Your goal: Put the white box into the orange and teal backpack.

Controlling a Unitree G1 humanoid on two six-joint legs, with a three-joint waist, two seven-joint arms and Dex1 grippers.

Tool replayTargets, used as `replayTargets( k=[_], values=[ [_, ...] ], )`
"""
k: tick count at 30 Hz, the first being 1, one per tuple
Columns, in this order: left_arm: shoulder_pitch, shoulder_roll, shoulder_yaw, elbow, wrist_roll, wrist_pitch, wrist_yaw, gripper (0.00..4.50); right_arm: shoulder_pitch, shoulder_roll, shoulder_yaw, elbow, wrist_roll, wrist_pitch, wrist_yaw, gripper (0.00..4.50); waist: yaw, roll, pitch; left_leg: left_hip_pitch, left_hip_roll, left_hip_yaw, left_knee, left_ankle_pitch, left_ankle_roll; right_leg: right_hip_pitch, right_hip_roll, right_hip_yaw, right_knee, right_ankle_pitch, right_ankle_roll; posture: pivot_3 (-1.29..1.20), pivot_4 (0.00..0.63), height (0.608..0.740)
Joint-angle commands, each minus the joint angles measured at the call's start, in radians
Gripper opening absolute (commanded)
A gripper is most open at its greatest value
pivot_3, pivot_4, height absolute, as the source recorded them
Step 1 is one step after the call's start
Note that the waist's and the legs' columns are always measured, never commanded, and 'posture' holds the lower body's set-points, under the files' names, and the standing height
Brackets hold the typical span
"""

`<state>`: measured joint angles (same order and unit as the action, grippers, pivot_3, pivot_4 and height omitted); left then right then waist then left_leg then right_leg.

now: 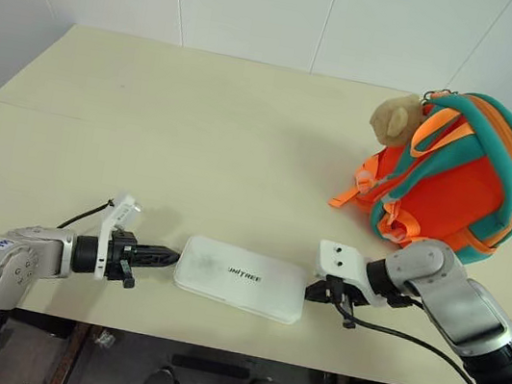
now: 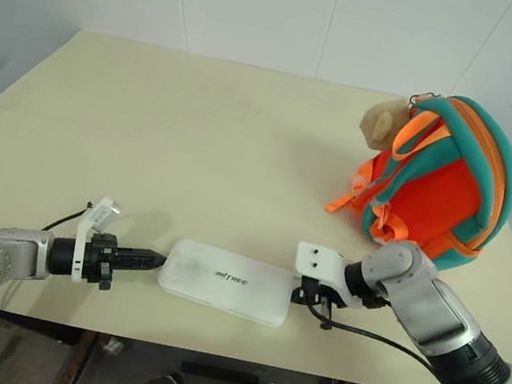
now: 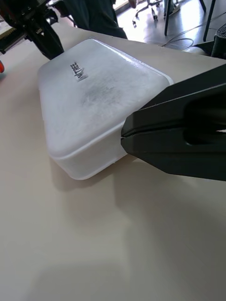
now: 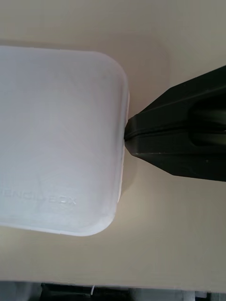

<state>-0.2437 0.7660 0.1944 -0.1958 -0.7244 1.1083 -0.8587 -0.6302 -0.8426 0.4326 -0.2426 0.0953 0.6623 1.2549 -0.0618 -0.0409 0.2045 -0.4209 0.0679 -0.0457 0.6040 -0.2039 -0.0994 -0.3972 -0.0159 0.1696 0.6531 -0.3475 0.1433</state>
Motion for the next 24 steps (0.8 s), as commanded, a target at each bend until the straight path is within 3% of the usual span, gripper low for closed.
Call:
replayTargets(
  k=[1, 18, 24],
  values=[
    [0.012, -0.007, 0.007, -0.071, -0.055, 0.02, -0.002, 0.03, -0.038, 0.036, 0.011, -0.003, -0.01, -0.04, -0.003, 0.02, 0.001, 0.0, 0.0, 0.0, 0.0, 0.0, 0.0, 0.0, 0.0, 0.0, 0.0, 0.0, 0.0, 0.0, 0.0, 0.0, 0.15, 0.74],
    [0.006, 0.019, 0.043, -0.037, 0.016, -0.028, 0.07, 0.03, -0.031, 0.004, -0.012, -0.007, -0.046, -0.021, 0.031, 0.02, 0.002, 0.0, 0.0, 0.0, 0.0, 0.0, 0.0, 0.0, 0.0, 0.0, 0.0, 0.0, 0.0, 0.0, 0.0, 0.0, 0.15, 0.74],
    [-0.03, -0.028, 0.15, -0.01, -0.083, 0.027, 0.103, 0.03, -0.016, -0.029, -0.029, 0.024, -0.067, -0.043, 0.01, 0.02, 0.003, 0.0, 0.0, 0.0, 0.0, 0.0, 0.0, 0.0, 0.0, 0.0, 0.0, 0.0, 0.0, 0.0, 0.0, 0.0, 0.15, 0.74]
  ],
)
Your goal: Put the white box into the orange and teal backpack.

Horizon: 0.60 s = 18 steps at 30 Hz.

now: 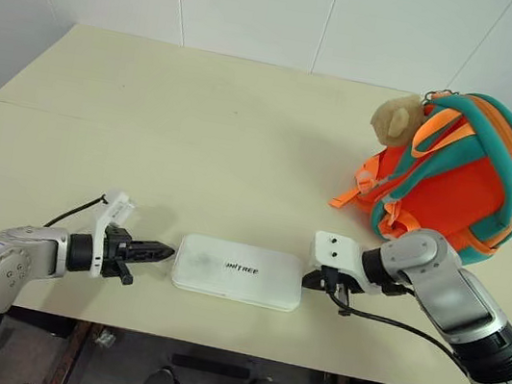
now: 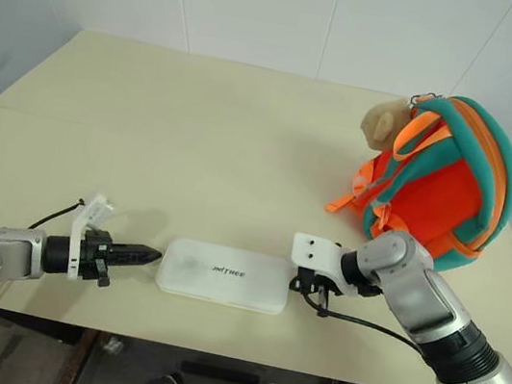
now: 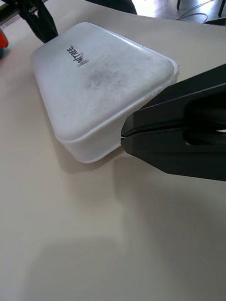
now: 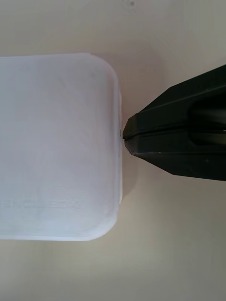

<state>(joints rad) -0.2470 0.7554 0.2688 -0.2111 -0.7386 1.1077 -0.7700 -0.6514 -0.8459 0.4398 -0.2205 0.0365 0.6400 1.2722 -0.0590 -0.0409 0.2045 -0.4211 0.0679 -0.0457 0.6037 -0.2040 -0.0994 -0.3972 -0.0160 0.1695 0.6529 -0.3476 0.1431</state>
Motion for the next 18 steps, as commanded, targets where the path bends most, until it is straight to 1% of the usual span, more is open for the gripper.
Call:
replayTargets(
  k=[1, 3, 5, 8, 11, 12, 15, 18],
  values=[
    [-0.038, -0.03, 0.101, 0.012, -0.093, 0.049, 0.029, 0.03, 0.006, -0.031, -0.039, 0.009, -0.014, -0.026, -0.015, 0.02, 0.0, 0.0, 0.0, 0.0, 0.0, 0.0, 0.0, 0.0, 0.0, 0.0, 0.0, 0.0, 0.0, 0.0, 0.0, 0.0, 0.15, 0.74],
    [-0.068, -0.057, 0.165, 0.024, -0.141, 0.076, 0.072, 0.03, 0.001, -0.042, -0.051, 0.04, -0.034, -0.048, -0.037, 0.02, 0.0, 0.0, 0.0, 0.0, 0.0, 0.0, 0.0, 0.0, 0.0, 0.0, 0.0, 0.0, 0.0, 0.0, 0.0, 0.0, 0.15, 0.74],
    [-0.089, -0.064, 0.198, 0.036, -0.16, 0.111, 0.114, 0.03, -0.009, -0.054, -0.064, 0.071, -0.046, -0.068, -0.048, 0.02, 0.0, 0.0, 0.0, 0.0, 0.0, 0.0, 0.0, 0.0, 0.0, 0.0, 0.0, 0.0, 0.0, 0.0, 0.0, 0.0, 0.15, 0.74],
    [-0.1, -0.066, 0.222, 0.051, -0.182, 0.166, 0.159, 0.6, -0.015, -0.069, -0.073, 0.083, -0.038, -0.079, -0.03, 0.58, -0.002, 0.0, 0.0, 0.0, 0.0, 0.0, 0.0, 0.0, 0.0, 0.0, 0.0, 0.0, 0.0, 0.0, 0.0, 0.0, 0.15, 0.74],
    [-0.099, -0.051, 0.237, 0.054, -0.211, 0.228, 0.174, 1.46, -0.025, -0.075, -0.09, 0.078, -0.02, -0.072, -0.013, 1.5, -0.004, 0.0, 0.0, 0.0, 0.0, 0.0, 0.0, 0.0, 0.0, 0.0, 0.0, 0.0, 0.0, 0.0, 0.0, 0.0, 0.15, 0.74],
    [-0.098, -0.048, 0.241, 0.051, -0.215, 0.238, 0.181, 1.78, -0.029, -0.071, -0.096, 0.077, -0.014, -0.068, -0.011, 1.9, -0.004, 0.0, 0.0, 0.0, 0.0, 0.0, 0.0, 0.0, 0.0, 0.0, 0.0, 0.0, 0.0, 0.0, 0.0, 0.0, 0.15, 0.74],
    [-0.098, -0.036, 0.25, 0.045, -0.226, 0.274, 0.193, 2.69, -0.039, -0.06, -0.108, 0.079, -0.007, -0.061, -0.016, 2.87, -0.004, 0.0, 0.0, 0.0, 0.0, 0.0, 0.0, 0.0, 0.0, 0.0, 0.0, 0.0, 0.0, 0.0, 0.0, 0.0, 0.15, 0.74],
    [-0.106, -0.026, 0.286, 0.066, -0.278, 0.377, 0.198, 3.59, -0.04, -0.044, -0.121, 0.086, 0.006, -0.052, -0.031, 3.84, -0.004, 0.0, 0.0, 0.0, 0.0, 0.0, 0.0, 0.0, 0.0, 0.0, 0.0, 0.0, 0.0, 0.0, 0.0, 0.0, 0.15, 0.74]
  ],
)
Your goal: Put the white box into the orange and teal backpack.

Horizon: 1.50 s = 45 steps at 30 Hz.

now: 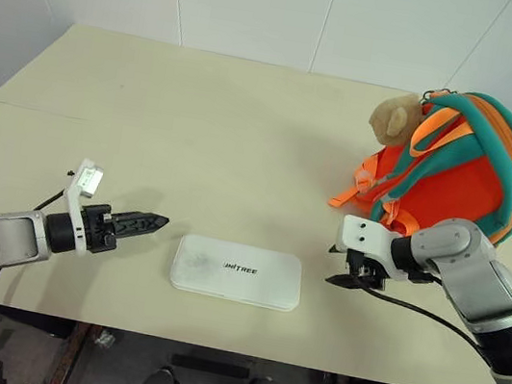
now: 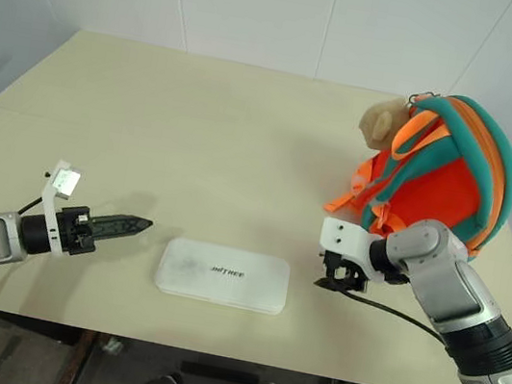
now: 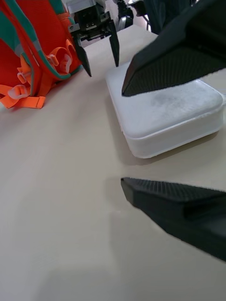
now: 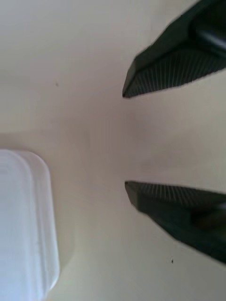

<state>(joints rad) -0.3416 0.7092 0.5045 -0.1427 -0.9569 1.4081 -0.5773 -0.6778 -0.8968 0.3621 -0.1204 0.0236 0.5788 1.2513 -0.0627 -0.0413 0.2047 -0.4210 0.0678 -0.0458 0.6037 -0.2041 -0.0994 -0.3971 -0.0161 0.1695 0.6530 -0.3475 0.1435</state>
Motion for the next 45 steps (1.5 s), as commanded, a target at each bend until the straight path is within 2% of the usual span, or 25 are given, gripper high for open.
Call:
replayTargets(
  k=[1, 2, 3, 8, 12, 18, 24, 32, 42, 45],
  values=[
    [-0.018, 0.022, 0.067, 0.012, -0.079, 0.123, 0.006, 3.91, -0.011, 0.011, -0.044, -0.01, 0.018, 0.008, -0.015, 4.18, 0.0, 0.0, 0.0, 0.0, 0.0, 0.0, 0.0, 0.0, 0.0, 0.0, 0.0, 0.0, 0.0, 0.0, 0.0, 0.0, 0.15, 0.74],
    [-0.021, 0.027, 0.079, 0.032, -0.106, 0.165, 0.007, 4.16, -0.006, 0.013, -0.043, -0.005, 0.013, 0.003, -0.02, 4.46, 0.0, 0.0, 0.0, 0.0, 0.0, 0.0, 0.0, 0.0, 0.0, 0.0, 0.0, 0.0, 0.0, 0.0, 0.0, 0.0, 0.15, 0.74],
    [-0.021, 0.033, 0.086, 0.051, -0.131, 0.189, 0.008, 4.47, -0.001, 0.016, -0.042, -0.002, 0.01, 0.001, -0.024, 4.5, 0.0, 0.0, 0.0, 0.0, 0.0, 0.0, 0.0, 0.0, 0.0, 0.0, 0.0, 0.0, 0.0, 0.0, 0.0, 0.0, 0.15, 0.74],
    [-0.008, 0.059, 0.089, 0.141, -0.263, 0.206, 0.046, 4.47, 0.015, 0.035, -0.042, -0.008, 0.019, 0.013, -0.042, 4.5, -0.001, 0.0, 0.0, 0.0, 0.0, 0.0, 0.0, 0.0, 0.0, 0.0, 0.0, 0.0, 0.0, 0.0, 0.0, 0.0, 0.15, 0.74],
    [0.034, 0.076, 0.053, 0.103, -0.292, 0.206, 0.049, 4.47, 0.028, 0.048, -0.044, -0.024, 0.026, 0.027, -0.048, 4.5, 0.0, 0.0, 0.0, 0.0, 0.0, 0.0, -0.001, 0.0, -0.001, 0.0, 0.0, 0.0, 0.0, 0.0, 0.0, 0.0, 0.15, 0.74],
    [0.034, 0.04, -0.006, 0.181, -0.322, 0.206, 0.048, 4.47, 0.047, 0.065, -0.044, -0.037, 0.034, 0.044, -0.066, 4.5, 0.001, 0.0, 0.0, 0.0, 0.0, 0.0, -0.001, 0.0, -0.001, -0.001, 0.0, 0.0, 0.0, 0.0, -0.001, 0.0, 0.15, 0.74],
    [-0.023, 0.044, -0.126, 0.297, -0.287, 0.206, 0.08, 4.47, 0.051, 0.074, -0.043, -0.033, 0.031, 0.041, -0.083, 4.5, 0.002, 0.0, 0.0, 0.0, 0.0, 0.0, -0.001, 0.0, -0.001, -0.001, 0.0, 0.0, 0.0, 0.0, -0.001, 0.0, 0.15, 0.74],
    [-0.131, 0.029, -0.252, 0.424, -0.183, 0.204, 0.028, 4.47, 0.049, 0.086, -0.035, -0.023, 0.026, 0.03, -0.1, 4.5, 0.005, 0.0, 0.0, 0.0, 0.0, 0.0, -0.001, 0.0, -0.001, 0.0, 0.0, 0.0, 0.0, 0.0, 0.0, 0.0, 0.15, 0.74],
    [-0.2, 0.03, -0.389, 0.455, -0.065, 0.177, -0.113, 4.47, 0.051, 0.095, -0.025, -0.02, 0.022, 0.018, -0.109, 4.5, 0.009, 0.001, 0.0, 0.001, -0.001, 0.0, 0.001, 0.0, -0.001, 0.001, 0.0, 0.0, 0.0, 0.0, 0.0, 0.0, 0.15, 0.74],
    [-0.196, 0.046, -0.466, 0.409, -0.022, 0.145, -0.167, 4.47, 0.046, 0.118, -0.019, -0.027, 0.024, 0.019, -0.118, 4.5, 0.008, 0.001, -0.001, 0.001, -0.001, 0.0, 0.001, 0.0, -0.001, 0.001, 0.0, 0.0, 0.0, 0.0, 0.0, 0.0, 0.15, 0.74]
  ],
)
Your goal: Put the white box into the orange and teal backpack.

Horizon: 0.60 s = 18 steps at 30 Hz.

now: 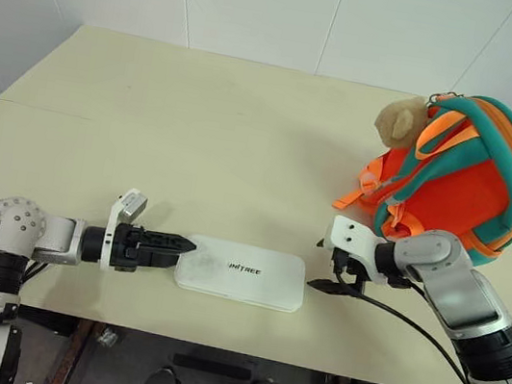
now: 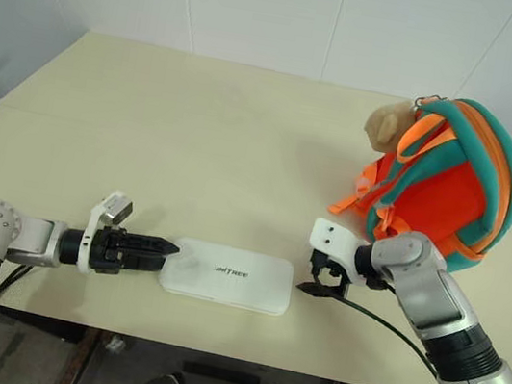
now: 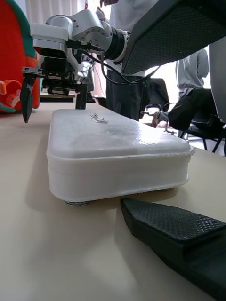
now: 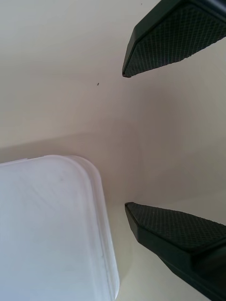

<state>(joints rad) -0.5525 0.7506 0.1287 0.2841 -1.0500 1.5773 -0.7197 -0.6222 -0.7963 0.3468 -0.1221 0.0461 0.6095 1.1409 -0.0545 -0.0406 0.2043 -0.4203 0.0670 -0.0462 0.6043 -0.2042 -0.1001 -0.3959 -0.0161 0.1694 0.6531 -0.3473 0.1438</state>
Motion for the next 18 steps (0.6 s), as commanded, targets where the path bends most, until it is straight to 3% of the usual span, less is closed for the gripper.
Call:
replayTargets(
  k=[1, 9, 12, 18],
  values=[
    [0.018, 0.008, -0.114, -0.03, 0.089, -0.045, -0.039, 4.47, -0.011, 0.024, -0.001, -0.026, 0.001, -0.011, -0.01, 4.5, 0.0, 0.001, 0.0, 0.0, 0.0, 0.0, 0.0, 0.0, 0.0, 0.0, 0.0, 0.0, 0.0, 0.0, 0.0, 0.0, 0.15, 0.74],
    [0.012, -0.01, -0.182, -0.026, 0.189, -0.174, -0.111, 4.47, -0.009, 0.046, 0.003, -0.029, -0.008, -0.011, -0.013, 4.5, 0.007, 0.003, -0.002, 0.002, -0.001, 0.0, 0.002, 0.001, 0.001, 0.004, 0.0, 0.0, -0.001, -0.001, -0.002, 0.0, 0.15, 0.74],
    [0.007, -0.033, -0.166, -0.005, 0.209, -0.185, -0.101, 3.86, -0.009, 0.046, 0.001, -0.027, -0.012, -0.014, -0.013, 4.5, 0.006, 0.003, -0.002, 0.003, -0.001, 0.0, 0.005, 0.001, 0.001, 0.005, 0.0, 0.001, -0.001, -0.007, -0.013, 0.0, 0.15, 0.74],
    [0.004, -0.063, -0.136, -0.008, 0.221, -0.17, -0.111, 1.9, -0.001, 0.042, -0.006, -0.032, -0.014, -0.015, -0.012, 4.5, 0.001, 0.003, -0.002, 0.002, -0.001, 0.0, 0.007, 0.002, 0.002, 0.005, -0.001, 0.001, -0.002, -0.005, -0.013, 0.0, 0.15, 0.74]
  ],
)
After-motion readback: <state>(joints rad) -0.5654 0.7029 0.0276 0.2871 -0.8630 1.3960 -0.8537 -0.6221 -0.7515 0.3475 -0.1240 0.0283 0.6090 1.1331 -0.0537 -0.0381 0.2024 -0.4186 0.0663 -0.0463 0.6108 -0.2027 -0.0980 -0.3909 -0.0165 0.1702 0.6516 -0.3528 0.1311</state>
